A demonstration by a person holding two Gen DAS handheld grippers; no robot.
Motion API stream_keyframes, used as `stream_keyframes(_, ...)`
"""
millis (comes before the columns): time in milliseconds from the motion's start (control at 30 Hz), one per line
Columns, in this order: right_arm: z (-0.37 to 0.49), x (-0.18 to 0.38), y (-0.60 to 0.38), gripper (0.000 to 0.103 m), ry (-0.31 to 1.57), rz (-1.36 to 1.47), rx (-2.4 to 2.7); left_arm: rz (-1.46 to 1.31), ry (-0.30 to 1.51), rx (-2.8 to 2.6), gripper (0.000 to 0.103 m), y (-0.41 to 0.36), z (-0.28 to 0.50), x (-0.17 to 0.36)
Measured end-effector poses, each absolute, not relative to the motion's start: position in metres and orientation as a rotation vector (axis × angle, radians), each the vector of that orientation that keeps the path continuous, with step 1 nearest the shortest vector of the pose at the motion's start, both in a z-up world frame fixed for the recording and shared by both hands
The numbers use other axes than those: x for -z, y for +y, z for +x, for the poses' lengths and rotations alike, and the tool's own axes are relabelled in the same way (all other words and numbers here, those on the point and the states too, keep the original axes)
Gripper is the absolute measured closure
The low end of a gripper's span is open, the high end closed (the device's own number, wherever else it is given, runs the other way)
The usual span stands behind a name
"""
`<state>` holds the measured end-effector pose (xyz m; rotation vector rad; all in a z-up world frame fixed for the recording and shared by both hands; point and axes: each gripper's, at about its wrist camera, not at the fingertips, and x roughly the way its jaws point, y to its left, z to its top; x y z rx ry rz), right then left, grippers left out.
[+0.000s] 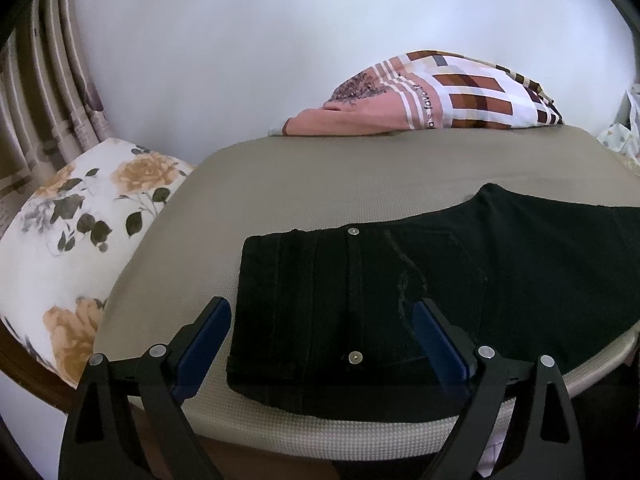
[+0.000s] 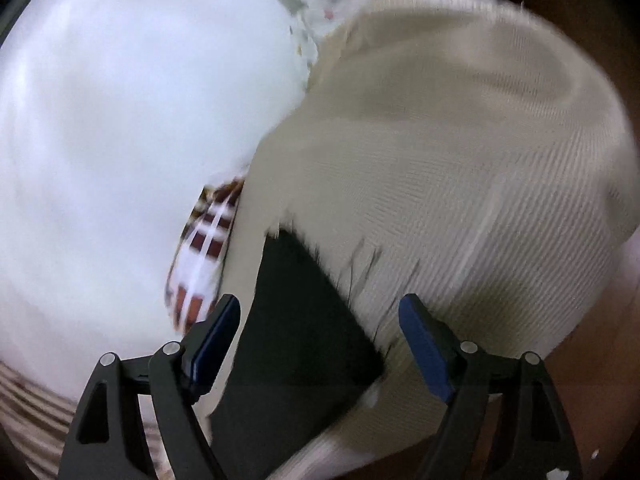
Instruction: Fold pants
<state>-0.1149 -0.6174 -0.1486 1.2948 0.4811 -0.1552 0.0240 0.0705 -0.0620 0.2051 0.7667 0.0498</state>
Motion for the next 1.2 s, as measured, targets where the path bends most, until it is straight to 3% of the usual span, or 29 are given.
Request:
stream_keyframes(400, -0.112, 0.181, -0.594, 0.017, 0.424, 1.567, -0.134, 0.194, 0.769, -0.04, 0.01, 0.073, 0.024, 0.059)
stream_keyframes(500, -0.108, 0.175, -0.592, 0.005, 0.395, 1.55, -0.141, 0.203, 0.76, -0.035, 0.01, 0.069, 0.023, 0.058)
stream_keyframes(633, -0.101, 0.158, -0.586, 0.004, 0.448, 1.448, -0.085, 0.213, 0.765, -0.024, 0.01, 0.065, 0.021, 0.06)
stream_keyframes(733, -0.088, 0.138, -0.575, 0.009, 0.56, 1.273, -0.008, 0.232, 0.762, -0.02, 0.01, 0.06, 0.02, 0.061)
stream_keyframes(800, -0.08, 0.128, -0.567, 0.018, 0.63, 1.156, 0.048, 0.238, 0.757, -0.018, 0.01, 0.058, 0.02, 0.06)
stream_keyframes(1033, -0.072, 0.129, -0.563, 0.025, 0.662, 1.131, 0.071, 0.236, 0.776, -0.012, 0.009, 0.058, 0.021, 0.064)
stream_keyframes(1067, -0.071, 0.128, -0.562, 0.03, 0.669, 1.119, 0.076, 0.236, 0.778, -0.011, 0.009, 0.057, 0.022, 0.065)
stream_keyframes(1167, -0.059, 0.133, -0.559, 0.091, 0.765, 1.055, 0.14, 0.239, 0.777, -0.011, 0.009, 0.057, 0.021, 0.065)
stream_keyframes(1200, -0.061, 0.139, -0.561, 0.093, 0.754, 1.09, 0.129, 0.239, 0.777, -0.011, 0.009, 0.057, 0.021, 0.065)
